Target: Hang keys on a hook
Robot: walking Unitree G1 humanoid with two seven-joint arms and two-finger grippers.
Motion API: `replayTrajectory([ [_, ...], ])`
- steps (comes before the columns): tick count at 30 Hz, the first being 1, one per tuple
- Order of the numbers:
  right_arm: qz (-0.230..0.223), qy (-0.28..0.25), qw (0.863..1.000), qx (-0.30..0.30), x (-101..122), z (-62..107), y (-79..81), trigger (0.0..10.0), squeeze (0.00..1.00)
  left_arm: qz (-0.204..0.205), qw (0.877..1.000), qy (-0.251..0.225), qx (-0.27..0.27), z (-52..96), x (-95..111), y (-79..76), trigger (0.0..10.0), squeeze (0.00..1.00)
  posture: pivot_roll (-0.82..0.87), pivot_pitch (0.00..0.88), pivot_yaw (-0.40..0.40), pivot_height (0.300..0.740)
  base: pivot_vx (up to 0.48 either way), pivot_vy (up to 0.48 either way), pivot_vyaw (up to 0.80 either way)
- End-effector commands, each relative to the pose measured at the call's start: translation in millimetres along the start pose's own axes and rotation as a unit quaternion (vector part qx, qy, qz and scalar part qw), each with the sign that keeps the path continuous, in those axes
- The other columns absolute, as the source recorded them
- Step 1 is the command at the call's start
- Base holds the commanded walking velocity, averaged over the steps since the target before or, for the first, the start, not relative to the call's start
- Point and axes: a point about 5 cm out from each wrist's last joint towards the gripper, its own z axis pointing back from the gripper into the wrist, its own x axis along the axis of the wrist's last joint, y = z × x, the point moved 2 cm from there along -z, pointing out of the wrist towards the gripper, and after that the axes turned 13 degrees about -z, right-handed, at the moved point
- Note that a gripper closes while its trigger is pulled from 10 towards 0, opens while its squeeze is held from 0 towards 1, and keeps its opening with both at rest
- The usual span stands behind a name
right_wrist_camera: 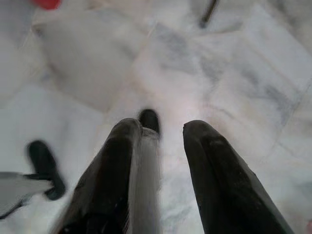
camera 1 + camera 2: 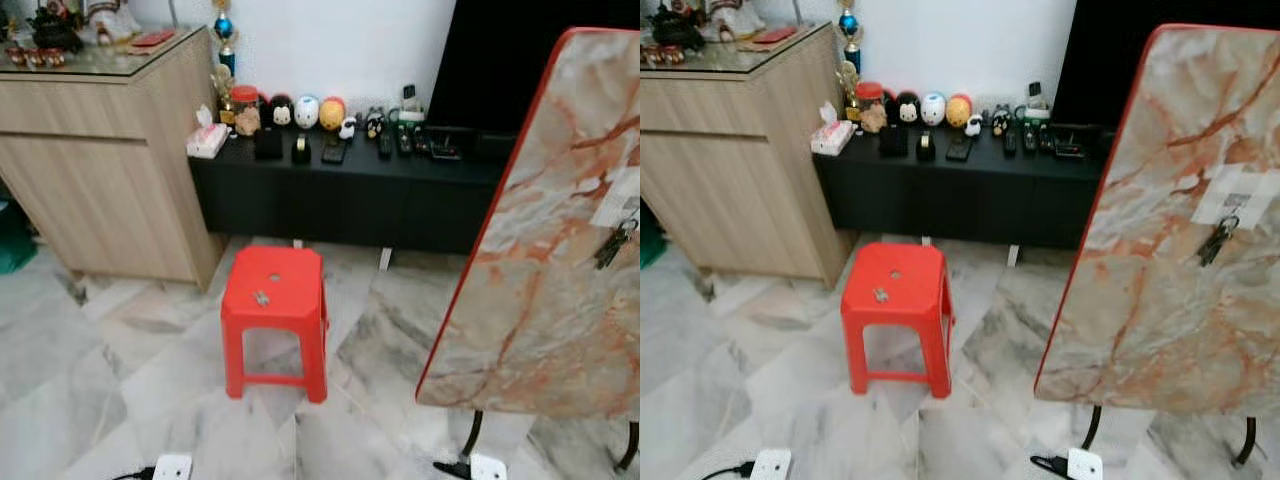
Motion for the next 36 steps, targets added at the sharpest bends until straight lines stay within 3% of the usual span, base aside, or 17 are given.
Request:
replayTrajectory([
  [1, 0.000, -0.010, 1.000, -0.003, 6.7, -0.2, -2.7, 10.0, 0.00, 0.001, 1.000, 0.002, -0.001, -0.7, 0.8, -1.7, 10.0, 0.00, 0.00, 0.000, -0.048, 0.740, 0.000, 0.371, 0.00],
  [36, 0.013, -0.009, 1.000, 0.001, 5.8, 0.0, -3.8, 10.0, 0.00, 0.002, 1.000, 0.000, -0.002, -1.0, 1.9, -1.4, 10.0, 0.00, 0.00, 0.000, -0.052, 0.740, 0.000, 0.371, 0.00],
])
